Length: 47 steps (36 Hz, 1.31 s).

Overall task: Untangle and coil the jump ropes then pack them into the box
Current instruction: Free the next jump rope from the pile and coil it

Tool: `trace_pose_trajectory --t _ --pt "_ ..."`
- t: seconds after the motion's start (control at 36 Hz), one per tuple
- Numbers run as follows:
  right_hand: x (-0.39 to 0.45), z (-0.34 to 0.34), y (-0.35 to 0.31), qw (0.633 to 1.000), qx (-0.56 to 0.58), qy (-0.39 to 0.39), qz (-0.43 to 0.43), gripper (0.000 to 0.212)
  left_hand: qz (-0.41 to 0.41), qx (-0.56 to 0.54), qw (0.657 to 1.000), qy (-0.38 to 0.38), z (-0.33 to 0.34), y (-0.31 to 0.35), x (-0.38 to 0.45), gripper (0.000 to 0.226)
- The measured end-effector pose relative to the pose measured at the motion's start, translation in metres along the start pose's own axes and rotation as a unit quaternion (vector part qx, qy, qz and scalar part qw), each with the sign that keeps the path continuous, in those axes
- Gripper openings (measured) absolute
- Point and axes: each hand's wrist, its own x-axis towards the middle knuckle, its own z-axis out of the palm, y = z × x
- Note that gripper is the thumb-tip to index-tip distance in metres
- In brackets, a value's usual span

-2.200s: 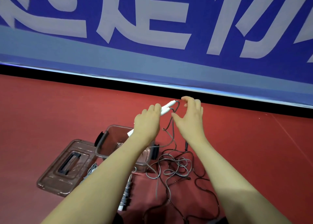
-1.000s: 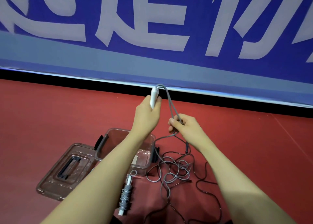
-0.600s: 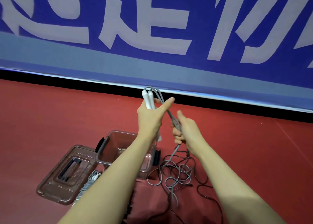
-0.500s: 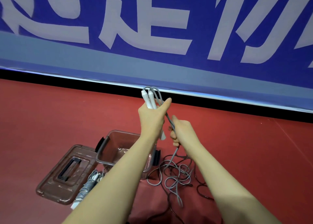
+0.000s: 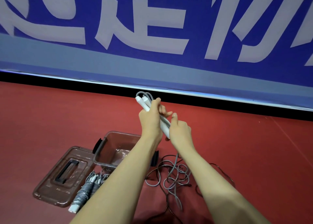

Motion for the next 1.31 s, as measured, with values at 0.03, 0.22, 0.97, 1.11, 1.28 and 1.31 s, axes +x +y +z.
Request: trace_pose_trajectory --t 0.03,0.22,0.97,1.11,1.28,1.31 --pt "0.001 0.001 0.0 1.0 0.004 0.0 0.006 0.059 -0.001 -0.009 1.0 0.009 0.0 0.0 0.001 0.035" --pt "0.01 0.013 0.006 0.996 0.012 0.034 0.076 0.063 -0.03 -0.065 0.997 0.002 -0.007 -0.003 0.006 0.029" --pt "0.01 -0.022 0.01 0.973 -0.219 0.022 -0.075 0.058 0.335 0.853 0.329 -0.226 -0.056 0.008 0.006 0.063" --pt "0.002 -0.026 0.007 0.965 -0.231 0.001 -0.12 0.052 0.329 0.848 0.359 -0.21 -0.055 0.007 0.002 0.046" --pt "0.002 -0.031 0.007 0.964 -0.22 -0.008 -0.15 0.049 0.327 0.86 0.312 -0.237 -0.057 0.009 0.0 0.02" --pt "0.002 -0.031 0.007 0.965 -0.212 -0.009 -0.156 0.049 0.321 0.863 0.309 -0.239 -0.056 0.009 -0.001 0.02"
